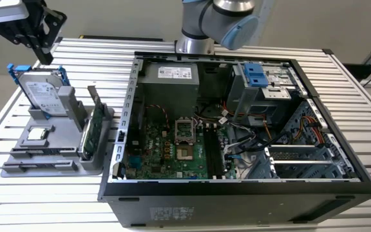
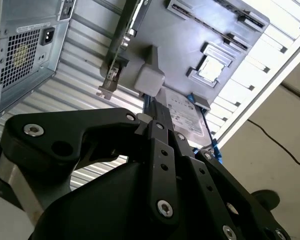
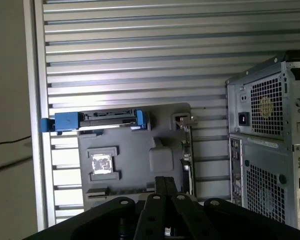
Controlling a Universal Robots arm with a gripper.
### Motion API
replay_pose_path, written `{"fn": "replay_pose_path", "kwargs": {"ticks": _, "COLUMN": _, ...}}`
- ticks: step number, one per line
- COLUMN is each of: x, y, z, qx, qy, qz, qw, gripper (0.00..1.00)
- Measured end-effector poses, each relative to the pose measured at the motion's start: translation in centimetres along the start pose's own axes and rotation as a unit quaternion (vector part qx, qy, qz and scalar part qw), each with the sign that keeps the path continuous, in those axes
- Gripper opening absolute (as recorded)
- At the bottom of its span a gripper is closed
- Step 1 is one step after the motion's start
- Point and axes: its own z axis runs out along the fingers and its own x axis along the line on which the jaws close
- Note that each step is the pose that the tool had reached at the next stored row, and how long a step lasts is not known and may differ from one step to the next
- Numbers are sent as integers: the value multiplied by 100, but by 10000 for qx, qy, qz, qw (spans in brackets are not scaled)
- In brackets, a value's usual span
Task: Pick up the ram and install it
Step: 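Reach for the ram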
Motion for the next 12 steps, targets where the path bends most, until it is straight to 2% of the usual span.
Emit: {"fn": "replay_pose_path", "kwargs": {"ticks": 12, "x": 149, "y": -10, "z": -3, "qx": 0, "qy": 0, "qz": 0, "qw": 10000, "gripper": 0}}
